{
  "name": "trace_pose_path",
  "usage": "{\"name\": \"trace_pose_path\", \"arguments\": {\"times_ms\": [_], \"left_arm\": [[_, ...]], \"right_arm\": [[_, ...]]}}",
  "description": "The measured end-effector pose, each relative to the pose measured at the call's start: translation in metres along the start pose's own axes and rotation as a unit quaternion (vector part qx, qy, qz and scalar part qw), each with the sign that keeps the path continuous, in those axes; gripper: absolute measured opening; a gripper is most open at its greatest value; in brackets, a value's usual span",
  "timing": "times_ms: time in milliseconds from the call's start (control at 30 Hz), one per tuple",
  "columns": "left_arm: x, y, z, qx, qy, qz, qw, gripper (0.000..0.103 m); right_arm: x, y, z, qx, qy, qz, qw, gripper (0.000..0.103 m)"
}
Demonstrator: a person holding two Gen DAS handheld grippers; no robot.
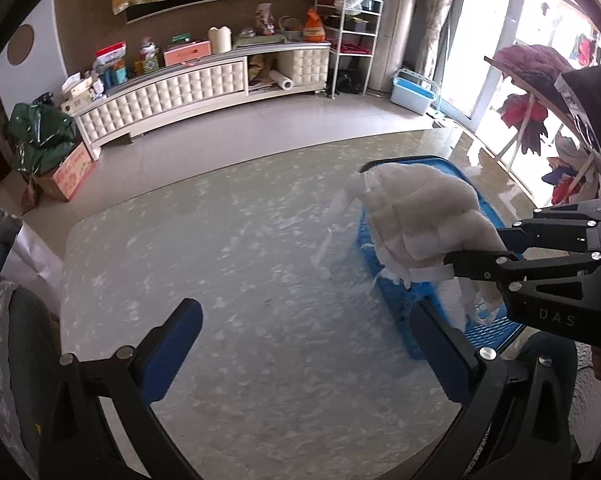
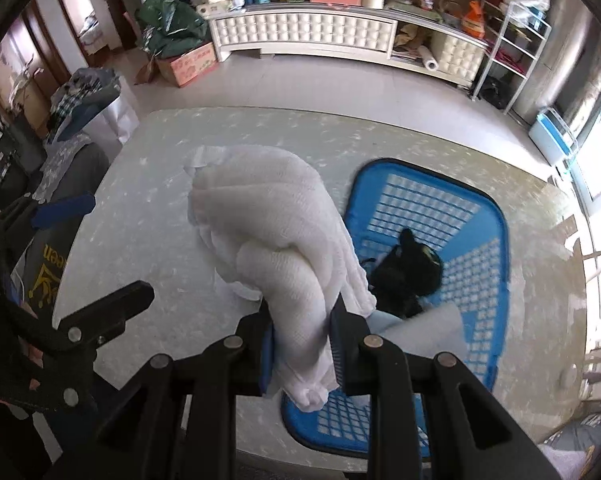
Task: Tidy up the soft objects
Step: 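Carry the white towel into the basket and open the right gripper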
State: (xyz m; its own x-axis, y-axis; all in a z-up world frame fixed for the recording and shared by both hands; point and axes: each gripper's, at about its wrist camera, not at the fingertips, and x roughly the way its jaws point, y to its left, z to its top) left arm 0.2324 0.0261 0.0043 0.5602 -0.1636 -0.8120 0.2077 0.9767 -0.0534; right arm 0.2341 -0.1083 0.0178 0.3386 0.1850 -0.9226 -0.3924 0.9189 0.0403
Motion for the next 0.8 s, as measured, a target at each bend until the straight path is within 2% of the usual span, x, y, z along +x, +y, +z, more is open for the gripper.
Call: {"name": "trace_pose_path", "arguments": {"times_ms": [300, 533, 800], "left_arm": [[0.019, -0.040, 0.012, 0.028, 0.010, -0.021, 0.9993, 0.103], [0.036, -0.046, 0.017, 0.031, 0.022, -0.029, 0.9988, 0.103], [0.064, -0.041, 0.016, 0.027, 0.046, -0.029, 0.9982, 0.103]], "right_arm": [[-0.011, -0.050, -0.012, 0.034, -0.008, -0.017, 0.999, 0.022], [-0.001, -0.071, -0.016, 0.053, 0.002, -0.039, 0.998, 0.022], [0.022, -0.099, -0.021, 0.107, 0.012, -0.070, 0.992, 0.022]]}}
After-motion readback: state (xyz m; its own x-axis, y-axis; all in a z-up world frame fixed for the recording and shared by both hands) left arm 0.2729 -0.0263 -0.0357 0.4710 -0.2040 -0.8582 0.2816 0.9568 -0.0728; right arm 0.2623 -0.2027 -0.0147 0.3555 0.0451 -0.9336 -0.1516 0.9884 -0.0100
